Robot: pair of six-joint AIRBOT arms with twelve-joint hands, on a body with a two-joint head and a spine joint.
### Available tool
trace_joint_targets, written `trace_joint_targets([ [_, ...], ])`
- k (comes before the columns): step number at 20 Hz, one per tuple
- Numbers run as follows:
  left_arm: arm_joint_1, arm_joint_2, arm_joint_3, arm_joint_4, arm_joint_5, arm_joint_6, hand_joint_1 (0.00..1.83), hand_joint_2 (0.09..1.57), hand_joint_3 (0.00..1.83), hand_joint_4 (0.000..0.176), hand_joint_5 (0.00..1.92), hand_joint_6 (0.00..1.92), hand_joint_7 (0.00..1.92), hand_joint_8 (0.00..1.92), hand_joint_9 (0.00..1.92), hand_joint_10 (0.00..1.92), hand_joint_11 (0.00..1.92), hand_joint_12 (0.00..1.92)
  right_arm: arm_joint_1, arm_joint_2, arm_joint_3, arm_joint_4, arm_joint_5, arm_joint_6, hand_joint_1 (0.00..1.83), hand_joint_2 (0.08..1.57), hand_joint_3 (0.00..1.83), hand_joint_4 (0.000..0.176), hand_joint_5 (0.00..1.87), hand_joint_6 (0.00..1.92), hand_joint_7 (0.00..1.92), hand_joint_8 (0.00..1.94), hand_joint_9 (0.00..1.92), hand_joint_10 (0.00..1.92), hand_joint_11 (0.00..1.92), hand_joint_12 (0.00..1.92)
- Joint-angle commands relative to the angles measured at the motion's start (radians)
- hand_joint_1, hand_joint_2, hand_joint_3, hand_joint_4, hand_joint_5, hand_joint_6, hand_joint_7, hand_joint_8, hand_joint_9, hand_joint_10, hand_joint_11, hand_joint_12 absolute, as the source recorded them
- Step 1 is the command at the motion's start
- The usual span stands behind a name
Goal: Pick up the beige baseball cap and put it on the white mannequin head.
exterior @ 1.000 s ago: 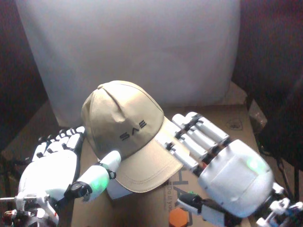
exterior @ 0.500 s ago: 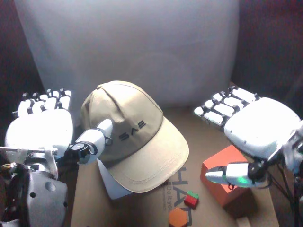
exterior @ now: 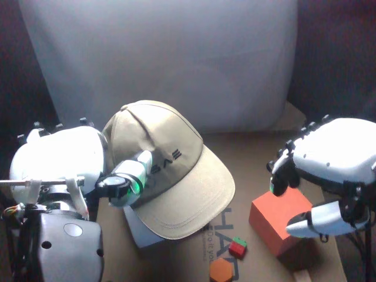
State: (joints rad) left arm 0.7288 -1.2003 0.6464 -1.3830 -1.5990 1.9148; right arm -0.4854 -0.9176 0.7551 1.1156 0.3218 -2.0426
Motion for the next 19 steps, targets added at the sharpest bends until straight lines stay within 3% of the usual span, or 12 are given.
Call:
trace_joint_targets([
  [1, -0.014, 0.001, -0.003, 0.070, -0.090, 0.023, 0.59, 1.14, 0.00, 0.000, 0.90, 0.41, 0.87, 0.63, 0.73, 0.97, 0.50, 1.31, 0.022, 0.016, -0.008, 0.111, 0.048, -0.124, 0.95, 1.01, 0.00, 0.000, 0.68, 1.69, 0.69, 1.77, 0.93, 1.91, 1.13, 1.92],
  [2, -0.023, 0.001, -0.009, 0.070, -0.091, 0.040, 0.72, 1.13, 0.00, 0.000, 0.73, 1.20, 0.75, 1.33, 0.73, 1.50, 0.66, 1.60, 0.035, 0.027, -0.022, 0.248, 0.056, -0.255, 1.02, 1.03, 0.01, 0.000, 0.70, 1.88, 0.82, 1.91, 1.07, 1.92, 1.33, 1.92],
  [3, -0.026, 0.001, -0.012, 0.070, -0.096, 0.040, 0.81, 1.14, 0.00, 0.000, 0.60, 1.72, 0.68, 1.72, 0.73, 1.83, 0.76, 1.84, 0.040, 0.036, -0.034, 0.279, 0.054, -0.305, 1.06, 1.04, 0.01, 0.000, 0.74, 1.91, 0.91, 1.93, 1.13, 1.92, 1.41, 1.92],
  [4, -0.030, 0.001, -0.016, 0.068, -0.112, 0.040, 0.91, 1.14, 0.00, 0.000, 0.60, 1.88, 0.71, 1.88, 0.81, 1.90, 0.88, 1.91, 0.042, 0.042, -0.047, 0.277, 0.050, -0.320, 1.12, 1.04, 0.00, 0.000, 0.79, 1.92, 1.00, 1.94, 1.17, 1.92, 1.45, 1.92],
  [6, -0.037, 0.001, -0.019, 0.050, -0.119, 0.034, 1.05, 1.11, 0.00, 0.000, 0.85, 1.92, 0.95, 1.92, 1.03, 1.92, 1.11, 1.92, 0.033, 0.044, -0.059, 0.277, 0.056, -0.335, 1.21, 1.05, 0.00, 0.000, 0.85, 1.92, 1.21, 1.94, 1.41, 1.92, 1.66, 1.92],
  [9, -0.038, 0.008, -0.027, 0.041, -0.119, 0.028, 1.10, 1.09, 0.00, 0.000, 1.20, 1.92, 1.37, 1.92, 1.39, 1.92, 1.45, 1.92, 0.026, 0.036, -0.057, 0.256, 0.059, -0.327, 1.11, 1.09, 0.01, 0.000, 1.21, 1.92, 1.48, 1.94, 1.68, 1.92, 1.89, 1.92],
  [10, -0.038, 0.008, -0.029, 0.033, -0.119, 0.014, 1.14, 1.09, 0.00, 0.000, 1.16, 1.78, 1.39, 1.92, 1.43, 1.92, 1.50, 1.92, 0.026, 0.036, -0.057, 0.237, 0.049, -0.317, 1.07, 1.12, 0.00, 0.000, 1.26, 1.92, 1.52, 1.94, 1.72, 1.92, 1.92, 1.92],
  [11, -0.038, 0.008, -0.031, 0.033, -0.119, 0.004, 1.18, 1.10, 0.00, 0.000, 1.14, 1.89, 1.42, 1.92, 1.48, 1.92, 1.53, 1.92, 0.026, 0.036, -0.057, 0.233, 0.046, -0.316, 1.05, 1.14, 0.00, 0.133, 1.27, 1.92, 1.54, 1.94, 1.72, 1.92, 1.92, 1.92],
  [12, -0.041, 0.009, -0.034, 0.032, -0.122, 0.003, 1.24, 1.11, 0.00, 0.035, 1.26, 1.92, 1.42, 1.92, 1.48, 1.92, 1.55, 1.92, 0.028, 0.035, -0.057, 0.233, 0.046, -0.314, 1.04, 1.18, 0.01, 0.174, 1.29, 1.92, 1.53, 1.94, 1.72, 1.92, 1.91, 1.92],
  [13, -0.047, 0.009, -0.037, 0.028, -0.129, 0.003, 1.24, 1.11, 0.00, 0.115, 1.31, 1.92, 1.42, 1.92, 1.49, 1.92, 1.55, 1.92, 0.032, 0.033, -0.057, 0.233, 0.045, -0.310, 1.03, 1.20, 0.02, 0.176, 1.30, 1.92, 1.53, 1.94, 1.72, 1.92, 1.90, 1.92],
  [14, -0.050, 0.011, -0.040, 0.026, -0.134, 0.003, 1.25, 1.12, 0.00, 0.164, 1.32, 1.92, 1.42, 1.92, 1.48, 1.92, 1.55, 1.92, 0.036, 0.032, -0.057, 0.233, 0.042, -0.307, 1.02, 1.20, 0.02, 0.176, 1.31, 1.92, 1.53, 1.94, 1.71, 1.92, 1.90, 1.92],
  [19, -0.050, 0.026, -0.049, 0.026, -0.136, 0.003, 1.27, 1.15, 0.01, 0.176, 1.32, 1.92, 1.43, 1.92, 1.48, 1.92, 1.54, 1.92, 0.039, 0.018, -0.065, 0.226, 0.038, -0.310, 1.01, 1.25, 0.02, 0.176, 1.32, 1.92, 1.53, 1.94, 1.70, 1.92, 1.90, 1.92],
])
